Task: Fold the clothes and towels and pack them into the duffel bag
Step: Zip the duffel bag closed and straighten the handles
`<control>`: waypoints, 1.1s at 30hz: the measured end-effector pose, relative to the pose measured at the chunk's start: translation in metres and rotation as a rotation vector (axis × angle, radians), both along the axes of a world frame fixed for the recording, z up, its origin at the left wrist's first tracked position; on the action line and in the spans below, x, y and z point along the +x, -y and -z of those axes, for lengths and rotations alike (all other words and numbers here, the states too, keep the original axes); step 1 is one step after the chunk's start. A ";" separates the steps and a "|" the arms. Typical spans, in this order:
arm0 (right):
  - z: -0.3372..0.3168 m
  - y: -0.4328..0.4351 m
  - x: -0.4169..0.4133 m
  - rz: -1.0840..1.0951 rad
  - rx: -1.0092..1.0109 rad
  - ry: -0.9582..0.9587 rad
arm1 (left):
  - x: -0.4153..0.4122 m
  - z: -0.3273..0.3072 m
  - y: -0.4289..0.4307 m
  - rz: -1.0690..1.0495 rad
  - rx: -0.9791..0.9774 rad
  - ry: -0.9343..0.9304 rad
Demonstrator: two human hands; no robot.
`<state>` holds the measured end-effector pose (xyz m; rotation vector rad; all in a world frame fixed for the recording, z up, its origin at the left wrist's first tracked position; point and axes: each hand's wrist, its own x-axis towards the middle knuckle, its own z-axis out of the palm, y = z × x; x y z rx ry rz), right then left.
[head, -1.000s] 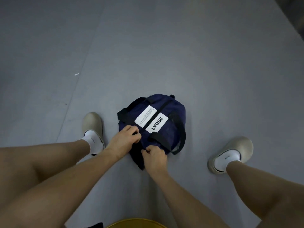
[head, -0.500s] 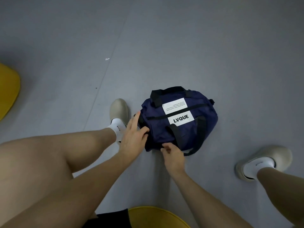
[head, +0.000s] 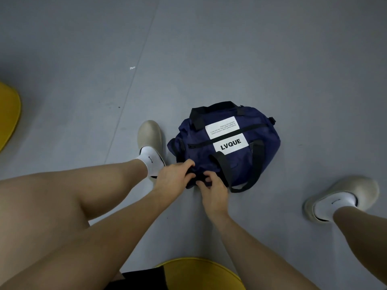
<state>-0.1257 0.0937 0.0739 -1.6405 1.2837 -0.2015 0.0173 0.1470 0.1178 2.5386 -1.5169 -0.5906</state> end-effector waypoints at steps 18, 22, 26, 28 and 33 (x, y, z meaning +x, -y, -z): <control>0.011 0.037 -0.016 0.026 -0.255 -0.157 | -0.008 0.002 0.006 -0.238 -0.115 -0.223; 0.019 0.061 -0.028 0.117 -0.197 -0.234 | -0.010 0.002 0.004 -0.236 -0.104 -0.210; 0.030 0.094 -0.045 0.223 -0.118 -0.291 | -0.011 0.002 0.006 -0.236 -0.089 -0.199; 0.033 0.109 -0.051 0.215 -0.109 -0.318 | -0.012 0.001 0.007 -0.234 -0.084 -0.185; 0.035 0.120 -0.056 0.147 -0.116 -0.342 | -0.016 0.002 0.009 -0.240 -0.083 -0.174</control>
